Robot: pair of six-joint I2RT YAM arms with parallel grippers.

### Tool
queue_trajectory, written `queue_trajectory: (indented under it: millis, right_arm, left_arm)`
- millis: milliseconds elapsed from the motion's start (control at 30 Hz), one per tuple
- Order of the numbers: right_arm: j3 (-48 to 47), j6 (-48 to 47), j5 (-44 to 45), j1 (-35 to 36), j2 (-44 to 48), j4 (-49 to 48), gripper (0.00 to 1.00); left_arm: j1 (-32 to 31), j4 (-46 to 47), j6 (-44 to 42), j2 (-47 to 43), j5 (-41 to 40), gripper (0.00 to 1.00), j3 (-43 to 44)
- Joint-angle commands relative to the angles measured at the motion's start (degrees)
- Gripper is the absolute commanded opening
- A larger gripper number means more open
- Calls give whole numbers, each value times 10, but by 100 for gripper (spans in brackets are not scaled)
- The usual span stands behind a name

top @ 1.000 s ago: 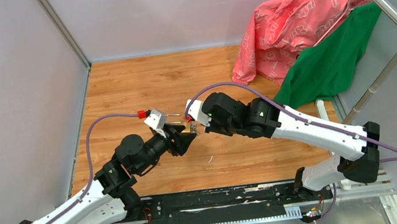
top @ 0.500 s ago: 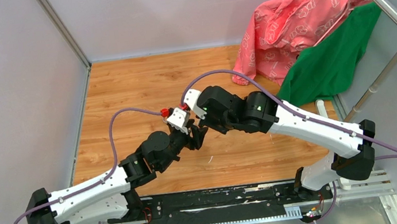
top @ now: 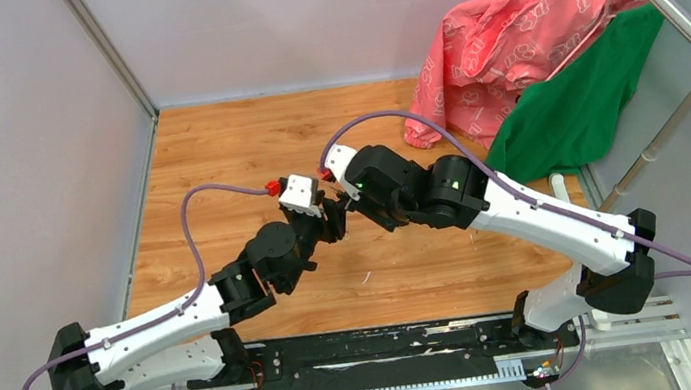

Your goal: Unlock with the key

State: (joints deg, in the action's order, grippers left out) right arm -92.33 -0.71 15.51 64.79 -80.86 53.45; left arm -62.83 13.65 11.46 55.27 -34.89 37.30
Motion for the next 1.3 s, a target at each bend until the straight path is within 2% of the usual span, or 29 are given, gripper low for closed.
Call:
queue_trajectory:
  millis: [0,133,300,400,500,567,667,833,1033,1167,1233,1267]
  right_arm:
    - [15,25,9,-8,-2,40,0]
    - [18,27,14,-12,-4,40,0]
    - [25,19,-12,-13,-6,39,0]
    - [27,14,-21,-19,-4,40,0]
    - [24,10,-24,-24,-11,58,0]
    - [18,10,-35,-29,-16,68,0]
    - [9,18,-72,-45,-13,70,0]
    - [-12,43,-133,-85,-8,91,0]
    - [-33,50,-217,-113,7,113,0]
    - [-36,51,-217,-114,12,130,0]
    - [-30,52,-218,-114,14,133,0]
    - [-27,51,-222,-114,16,134,0]
  left_arm:
    - [0,42,38,-50,-46,55,3]
    - [0,33,77,-94,-42,56,-8]
    - [6,-12,91,-104,-30,57,18]
    - [7,-29,39,-93,47,57,31]
    - [6,-52,-21,-77,166,57,34]
    - [6,-58,-29,-67,219,57,28]
    - [5,-26,-23,-70,232,58,1]
    - [3,56,-70,-86,221,60,-50]
    - [0,177,-217,-104,272,61,-111]
    - [0,206,-306,-119,302,61,-132]
    - [0,212,-339,-116,331,73,-130]
    - [-1,212,-353,-111,342,75,-126]
